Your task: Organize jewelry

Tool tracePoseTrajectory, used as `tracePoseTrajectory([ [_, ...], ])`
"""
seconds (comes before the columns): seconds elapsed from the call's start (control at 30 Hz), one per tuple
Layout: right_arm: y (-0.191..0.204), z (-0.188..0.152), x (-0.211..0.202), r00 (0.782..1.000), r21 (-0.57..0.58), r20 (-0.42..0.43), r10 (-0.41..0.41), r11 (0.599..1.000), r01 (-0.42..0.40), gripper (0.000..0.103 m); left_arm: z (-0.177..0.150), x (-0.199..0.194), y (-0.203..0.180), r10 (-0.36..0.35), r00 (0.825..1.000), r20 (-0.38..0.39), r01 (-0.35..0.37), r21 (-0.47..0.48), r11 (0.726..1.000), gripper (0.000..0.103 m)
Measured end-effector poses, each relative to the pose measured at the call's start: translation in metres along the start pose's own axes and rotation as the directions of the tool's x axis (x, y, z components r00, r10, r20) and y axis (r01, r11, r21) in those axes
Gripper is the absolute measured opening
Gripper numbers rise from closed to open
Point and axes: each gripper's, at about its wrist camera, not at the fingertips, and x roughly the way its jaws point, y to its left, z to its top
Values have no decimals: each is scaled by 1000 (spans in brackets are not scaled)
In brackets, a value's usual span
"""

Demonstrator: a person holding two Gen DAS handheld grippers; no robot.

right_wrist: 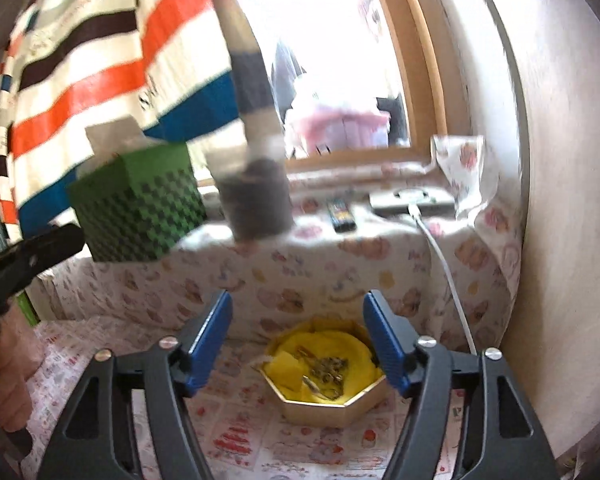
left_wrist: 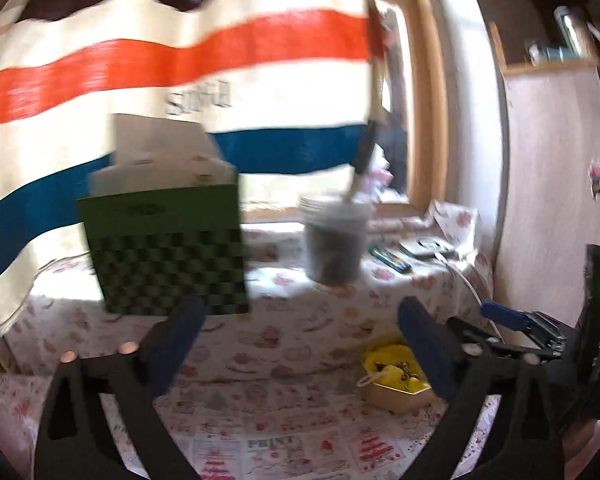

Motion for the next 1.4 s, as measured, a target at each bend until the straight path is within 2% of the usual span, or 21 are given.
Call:
tracePoseTrajectory([
  [0.03,3,0,-5,1000,-2,22,-3,1000,3,85,-4,-6,7,10,1000,20,-10,-14,1000,102],
  [0.07,7,0,-10,999,-10,42,-8,1000,8,90,-7,-10,12,12,999,35,-11,-20,1000,102],
  [0.17,18,-3,-18,999,-32,53,6,999,-4,94,-21,-21,27,6,998,59,-5,-14,1000,102],
  [0.23,25,-8,-23,997,-47,75,12,999,-8,103,-28,-22,31,33,998,53,-33,8,999,102],
  [0.33,30,-16,-25,994,-41,110,-13,999,17,103,-39,-21,43,52,998,41,-51,-16,999,102],
  [0.57,32,-40,-7,995,-24,79,-60,998,62,103,-72,-5,70,96,995,5,-95,-89,992,102],
  [0.63,34,-45,-6,995,-39,82,-64,997,67,103,-76,1,73,84,996,-18,-85,-71,994,102],
  [0.73,37,-52,-6,994,-45,88,-69,996,73,103,-79,0,77,114,993,18,-114,-24,993,102],
  [0.9,42,-57,-1,996,-73,67,-64,995,69,103,-88,-2,84,140,989,39,-139,-46,989,102],
  [1.13,40,-58,3,996,-65,49,-73,995,76,103,-95,2,80,104,994,36,-101,-65,993,102],
  [1.23,40,-58,8,996,-64,25,-84,994,85,103,-96,11,84,70,997,-12,-71,-103,992,103],
  [1.33,41,-58,14,996,-72,-4,-95,993,94,103,-97,19,87,110,992,-53,-116,-116,986,103],
  [1.4,43,-59,15,995,-83,-12,-98,992,97,103,-97,21,81,134,989,-61,-139,-85,987,103],
])
